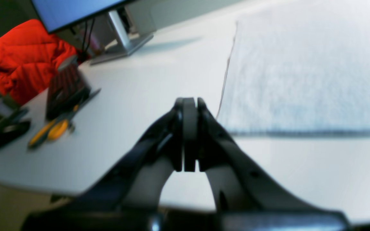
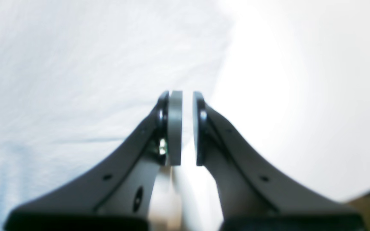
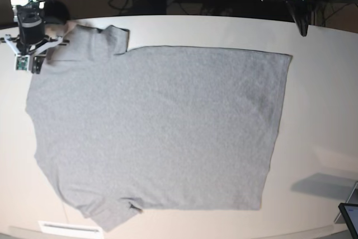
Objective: Fold the T-shirt properly
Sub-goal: 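Move both grippers down to the corners of the grey shirt's edge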
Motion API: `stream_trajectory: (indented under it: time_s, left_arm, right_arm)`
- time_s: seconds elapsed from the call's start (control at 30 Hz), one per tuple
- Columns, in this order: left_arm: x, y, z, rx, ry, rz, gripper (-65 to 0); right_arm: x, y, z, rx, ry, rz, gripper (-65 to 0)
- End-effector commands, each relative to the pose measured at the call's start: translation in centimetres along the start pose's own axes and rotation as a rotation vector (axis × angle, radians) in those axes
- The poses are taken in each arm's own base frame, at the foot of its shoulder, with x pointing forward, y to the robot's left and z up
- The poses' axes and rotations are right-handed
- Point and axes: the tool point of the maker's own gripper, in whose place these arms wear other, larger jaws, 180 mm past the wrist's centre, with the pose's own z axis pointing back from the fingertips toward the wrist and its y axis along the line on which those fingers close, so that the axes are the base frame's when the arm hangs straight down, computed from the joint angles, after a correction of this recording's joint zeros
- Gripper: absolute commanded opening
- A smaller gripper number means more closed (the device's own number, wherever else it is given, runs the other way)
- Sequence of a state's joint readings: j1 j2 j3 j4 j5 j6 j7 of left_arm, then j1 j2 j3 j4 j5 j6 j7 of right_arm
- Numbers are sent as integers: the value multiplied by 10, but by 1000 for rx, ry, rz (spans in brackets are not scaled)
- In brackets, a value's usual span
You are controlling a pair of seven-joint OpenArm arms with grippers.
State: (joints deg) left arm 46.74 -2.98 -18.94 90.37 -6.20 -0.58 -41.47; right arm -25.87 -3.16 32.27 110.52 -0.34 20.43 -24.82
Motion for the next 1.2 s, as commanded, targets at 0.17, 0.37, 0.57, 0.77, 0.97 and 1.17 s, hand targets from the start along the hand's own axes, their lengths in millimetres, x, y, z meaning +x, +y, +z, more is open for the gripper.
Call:
stream_trajectory:
  time_s: [0.17, 0.37, 0.57, 0.77, 0.97, 1.17]
  left_arm:
    - [-7, 23, -16, -39, 32, -97, -647]
    - [-26, 42, -27, -86, 106, -164, -645]
    - [-22, 41, -31, -94, 92, -165, -645]
    - [-26, 36, -32, -47, 92, -127, -647]
    - [-27, 32, -31, -51, 96, -119, -647]
    - [-27, 36, -31, -44, 98, -124, -647]
  right_arm:
    - [3, -15, 2, -39, 67, -7, -583]
    - [-6, 9, 3, 52, 121, -104, -583]
    - [-21, -13, 22, 108, 179, -371, -582]
    - [-12, -36, 42, 196, 151, -524, -580]
    - [-14, -15, 51, 329, 213, -577, -393]
    - [-32, -6, 47, 345, 260, -637, -261]
